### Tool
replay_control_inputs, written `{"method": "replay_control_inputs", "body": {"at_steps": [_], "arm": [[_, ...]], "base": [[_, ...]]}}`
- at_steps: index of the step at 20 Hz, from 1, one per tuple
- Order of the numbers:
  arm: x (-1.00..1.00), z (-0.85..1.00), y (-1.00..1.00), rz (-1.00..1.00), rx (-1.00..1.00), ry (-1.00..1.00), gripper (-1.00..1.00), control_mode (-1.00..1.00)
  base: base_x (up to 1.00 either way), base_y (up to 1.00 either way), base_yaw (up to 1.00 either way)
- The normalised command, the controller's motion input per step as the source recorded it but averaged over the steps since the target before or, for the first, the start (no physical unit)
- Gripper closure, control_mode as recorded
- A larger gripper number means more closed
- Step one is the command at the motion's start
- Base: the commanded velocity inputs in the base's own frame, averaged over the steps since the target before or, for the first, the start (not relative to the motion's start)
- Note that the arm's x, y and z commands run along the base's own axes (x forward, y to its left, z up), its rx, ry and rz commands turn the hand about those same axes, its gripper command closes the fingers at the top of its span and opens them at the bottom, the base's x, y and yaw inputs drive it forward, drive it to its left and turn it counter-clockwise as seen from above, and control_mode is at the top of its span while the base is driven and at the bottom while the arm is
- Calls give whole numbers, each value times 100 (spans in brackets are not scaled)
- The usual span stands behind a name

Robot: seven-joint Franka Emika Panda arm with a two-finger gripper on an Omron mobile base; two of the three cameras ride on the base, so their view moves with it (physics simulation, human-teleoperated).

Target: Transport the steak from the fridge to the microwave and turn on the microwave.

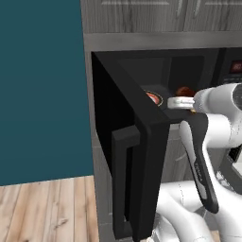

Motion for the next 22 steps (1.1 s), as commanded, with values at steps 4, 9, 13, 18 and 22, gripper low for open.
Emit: {"method": "replay_control_inputs", "body": {"at_steps": [4, 9, 13, 18, 22], "arm": [[44, -15, 9, 3, 0, 4, 100, -100], [49, -11, 6, 0, 0, 5, 100, -100], [59, -6, 3, 0, 0, 4, 100, -100], [61, -4, 3, 0, 1, 5, 100, -100], [53, -17, 8, 0, 0, 2, 100, -100]], "base": [[0, 0, 0], [0, 0, 0], [0, 0, 0], [0, 0, 0], [0, 0, 0]]}}
